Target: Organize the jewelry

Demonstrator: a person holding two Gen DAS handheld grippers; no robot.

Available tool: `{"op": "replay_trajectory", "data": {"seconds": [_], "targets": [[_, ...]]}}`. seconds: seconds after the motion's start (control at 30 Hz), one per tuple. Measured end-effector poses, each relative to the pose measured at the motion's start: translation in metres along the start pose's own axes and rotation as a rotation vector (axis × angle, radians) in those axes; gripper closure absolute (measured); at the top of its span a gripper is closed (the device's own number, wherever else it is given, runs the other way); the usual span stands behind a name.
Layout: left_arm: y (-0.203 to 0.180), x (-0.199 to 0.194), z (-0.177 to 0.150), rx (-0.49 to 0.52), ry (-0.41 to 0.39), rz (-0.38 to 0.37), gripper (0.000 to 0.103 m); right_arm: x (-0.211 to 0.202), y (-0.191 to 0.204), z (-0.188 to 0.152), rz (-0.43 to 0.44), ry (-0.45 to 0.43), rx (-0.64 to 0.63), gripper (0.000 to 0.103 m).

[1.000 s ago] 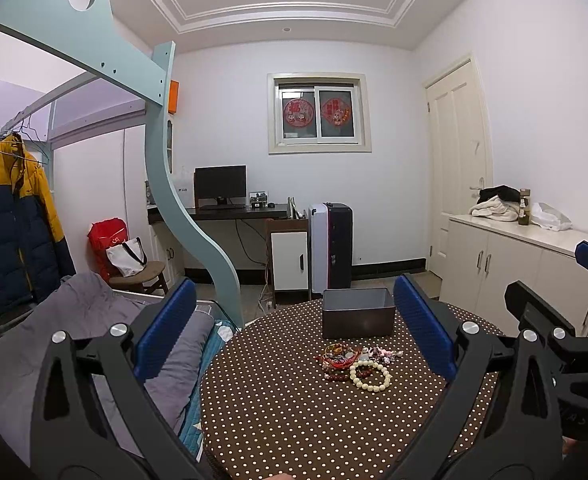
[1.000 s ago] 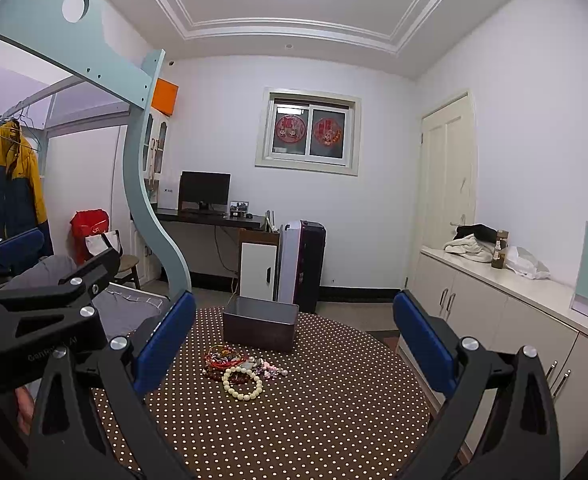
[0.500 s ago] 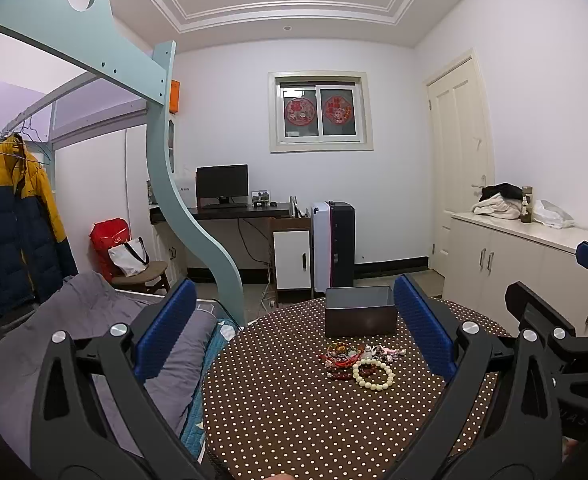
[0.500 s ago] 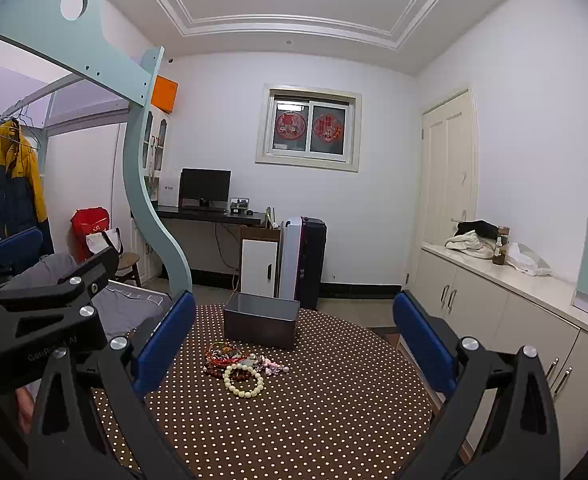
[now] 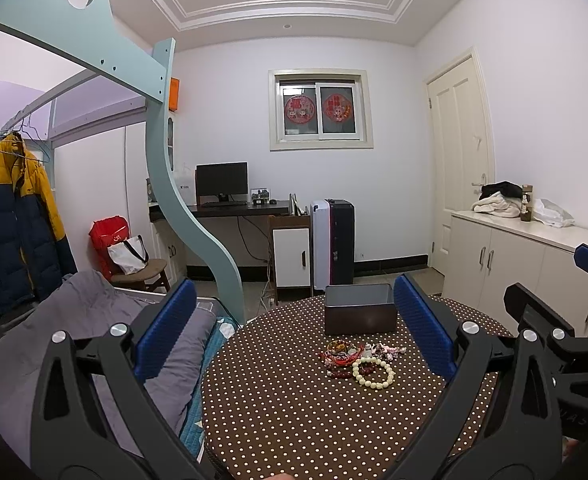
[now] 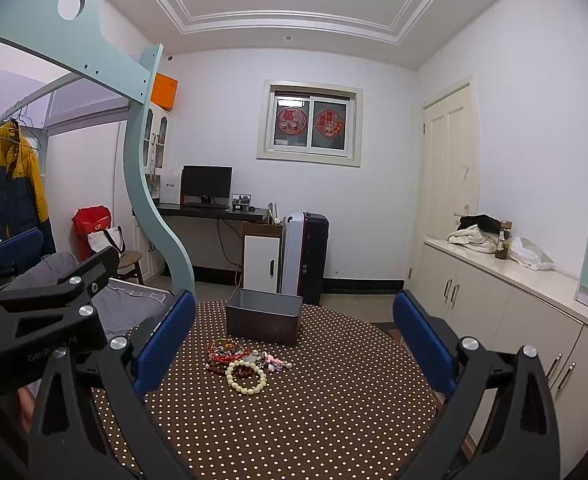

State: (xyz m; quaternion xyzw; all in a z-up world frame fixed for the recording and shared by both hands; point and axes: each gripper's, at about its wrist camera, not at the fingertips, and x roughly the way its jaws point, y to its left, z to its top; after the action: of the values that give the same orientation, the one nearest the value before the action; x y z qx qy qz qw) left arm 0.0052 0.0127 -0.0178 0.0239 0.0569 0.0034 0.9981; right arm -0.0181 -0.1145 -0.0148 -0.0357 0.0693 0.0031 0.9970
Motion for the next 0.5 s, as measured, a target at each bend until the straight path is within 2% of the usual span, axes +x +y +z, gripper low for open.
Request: {"op": "replay_trajectory", "data": {"seconds": [0.5], "targets": [[0.002, 0.014, -0.010, 0.009, 0.037, 0.001, 0.006, 0.018, -0.002, -0.005, 0.015, 0.043, 0.013, 0.008]]}}
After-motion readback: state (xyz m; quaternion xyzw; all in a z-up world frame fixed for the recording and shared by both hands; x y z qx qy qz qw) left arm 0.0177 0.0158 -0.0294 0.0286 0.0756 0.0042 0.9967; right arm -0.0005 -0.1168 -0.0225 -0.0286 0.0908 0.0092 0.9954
